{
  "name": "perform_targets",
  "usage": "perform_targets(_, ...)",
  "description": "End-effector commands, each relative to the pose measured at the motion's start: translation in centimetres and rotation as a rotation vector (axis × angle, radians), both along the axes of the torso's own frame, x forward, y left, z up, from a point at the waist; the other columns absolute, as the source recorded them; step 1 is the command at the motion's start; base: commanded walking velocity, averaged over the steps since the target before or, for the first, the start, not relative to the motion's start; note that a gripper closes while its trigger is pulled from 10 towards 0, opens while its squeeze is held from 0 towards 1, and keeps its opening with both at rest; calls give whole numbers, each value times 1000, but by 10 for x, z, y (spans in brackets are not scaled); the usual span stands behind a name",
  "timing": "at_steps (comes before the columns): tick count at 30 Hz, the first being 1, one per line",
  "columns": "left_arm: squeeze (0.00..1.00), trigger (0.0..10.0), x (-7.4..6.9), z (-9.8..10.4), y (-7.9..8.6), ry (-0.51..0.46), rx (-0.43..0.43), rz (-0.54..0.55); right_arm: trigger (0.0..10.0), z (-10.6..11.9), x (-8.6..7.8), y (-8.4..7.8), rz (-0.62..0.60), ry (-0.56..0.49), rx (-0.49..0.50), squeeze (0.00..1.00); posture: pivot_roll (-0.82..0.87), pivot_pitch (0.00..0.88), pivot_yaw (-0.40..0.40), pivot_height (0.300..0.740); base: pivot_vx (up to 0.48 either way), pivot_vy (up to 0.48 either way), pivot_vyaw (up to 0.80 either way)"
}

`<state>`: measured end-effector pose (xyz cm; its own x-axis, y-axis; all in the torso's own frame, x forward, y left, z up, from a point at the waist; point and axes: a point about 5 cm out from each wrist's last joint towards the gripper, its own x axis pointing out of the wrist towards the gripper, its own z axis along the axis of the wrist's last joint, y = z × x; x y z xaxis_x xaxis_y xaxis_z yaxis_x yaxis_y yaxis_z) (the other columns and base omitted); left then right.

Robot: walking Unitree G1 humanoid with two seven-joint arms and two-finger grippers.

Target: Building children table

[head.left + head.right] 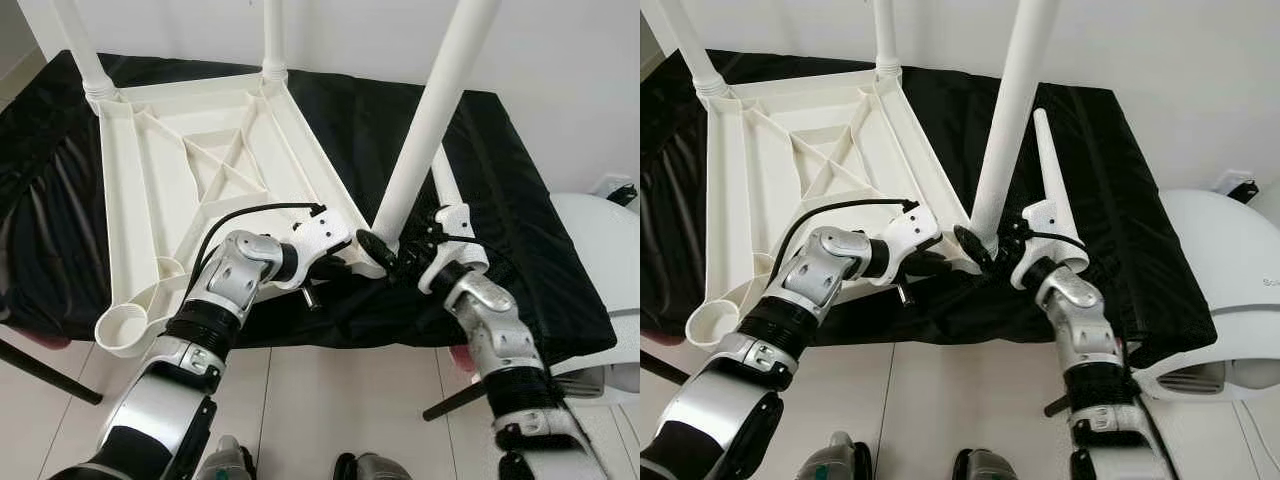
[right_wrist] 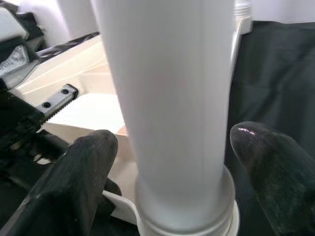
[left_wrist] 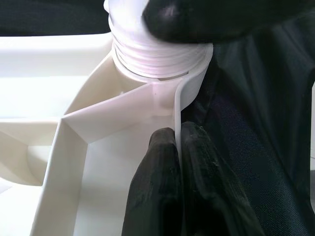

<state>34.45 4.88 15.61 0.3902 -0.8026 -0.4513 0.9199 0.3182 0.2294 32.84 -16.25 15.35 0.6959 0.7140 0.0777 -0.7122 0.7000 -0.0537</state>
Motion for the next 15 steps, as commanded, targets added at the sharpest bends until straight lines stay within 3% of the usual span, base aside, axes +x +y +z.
perform_targets(1, 0, 10000, 8, 1, 6, -71, -38, 174, 10000, -3, 1, 2, 53, 9, -21, 0, 16, 65, -53, 740, 0, 0, 0)
perform_targets(15, 0, 10000, 7, 0, 5, -68, -37, 172, 10000, 12, 26, -6, 76, -30, -71, 0, 16, 65, -51, 740, 0, 0, 0)
